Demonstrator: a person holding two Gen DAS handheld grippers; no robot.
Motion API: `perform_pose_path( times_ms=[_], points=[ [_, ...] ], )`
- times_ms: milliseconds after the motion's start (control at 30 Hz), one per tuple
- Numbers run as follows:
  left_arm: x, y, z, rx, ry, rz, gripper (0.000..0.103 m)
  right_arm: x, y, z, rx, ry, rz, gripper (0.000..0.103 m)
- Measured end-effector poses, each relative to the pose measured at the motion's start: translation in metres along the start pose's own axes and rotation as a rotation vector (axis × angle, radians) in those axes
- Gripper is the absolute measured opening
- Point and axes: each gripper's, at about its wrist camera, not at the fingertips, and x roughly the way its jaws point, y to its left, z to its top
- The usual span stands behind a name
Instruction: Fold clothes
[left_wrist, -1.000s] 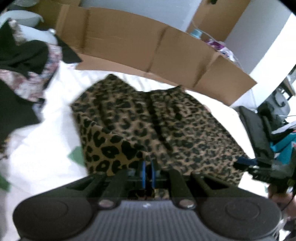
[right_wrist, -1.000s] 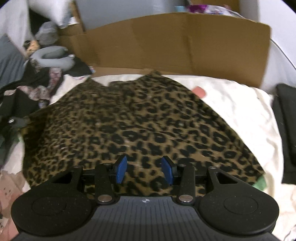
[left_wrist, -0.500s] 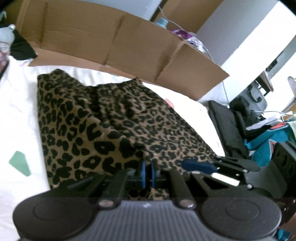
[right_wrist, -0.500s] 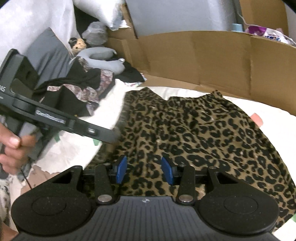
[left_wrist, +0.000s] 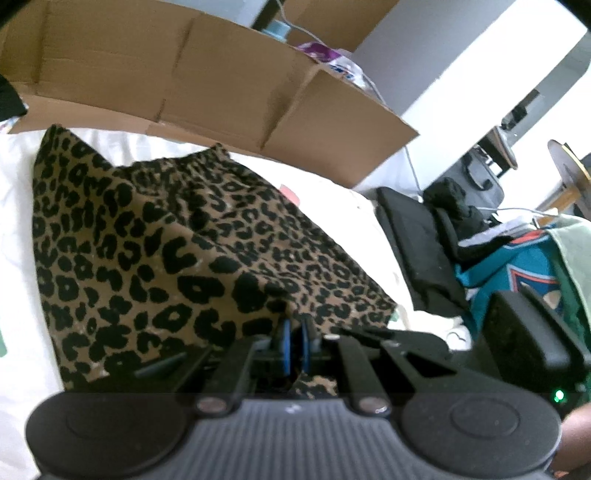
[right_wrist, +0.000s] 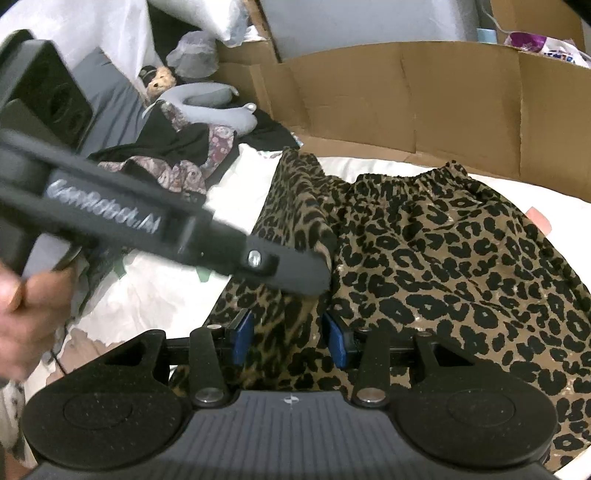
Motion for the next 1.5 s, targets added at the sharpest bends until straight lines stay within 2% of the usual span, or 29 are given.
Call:
perform_pose_path(
  times_ms=[100,167,200,233,300,333,400,567,800,1000,1333,1500],
  points=[
    [0.001,-0.003,-0.002,0.006,0.002,-0.018,0.007,0.000,-0.002,0.001,0.008,-0.033,-0.045,0.046],
    [0.002,-0.003,-0.003,-0.005,0.003,-0.023,0.007,-0.001,-0.006,0.001,0.024,-0.044,-0.043,0.043],
    [0.003,-0.002,-0.003,-0.012,0.004,-0.025,0.007,-0.001,-0.008,0.000,0.034,-0.047,-0.041,0.035],
    [0.003,-0.001,-0.003,-0.017,0.002,-0.028,0.007,0.000,-0.009,0.000,0.045,-0.045,-0.033,0.033],
    [0.002,0.000,-0.002,-0.027,-0.005,-0.032,0.009,0.001,-0.013,0.000,0.074,-0.027,-0.003,0.010],
    [0.001,0.001,-0.002,-0.035,-0.009,-0.031,0.014,0.002,-0.014,-0.001,0.077,-0.018,-0.002,0.006],
    [-0.002,0.004,-0.001,-0.050,-0.020,-0.026,0.018,0.002,-0.017,-0.001,0.074,-0.011,-0.019,0.002],
    [-0.008,0.016,0.003,-0.077,-0.052,0.015,0.036,-0.002,-0.032,-0.001,0.125,-0.008,-0.047,0.001],
    [-0.011,0.044,0.002,-0.155,-0.058,0.116,0.037,-0.014,-0.057,-0.001,0.195,-0.030,-0.084,0.000],
    [-0.013,0.059,-0.004,-0.175,-0.046,0.161,0.040,-0.033,-0.080,0.000,0.248,-0.059,-0.127,0.000],
    [-0.003,0.059,-0.014,-0.153,0.003,0.164,0.041,-0.063,-0.115,-0.002,0.318,-0.104,-0.209,0.000],
    [0.002,0.057,-0.011,-0.126,0.029,0.160,0.041,-0.071,-0.141,-0.015,0.390,-0.097,-0.253,0.000]
  ],
)
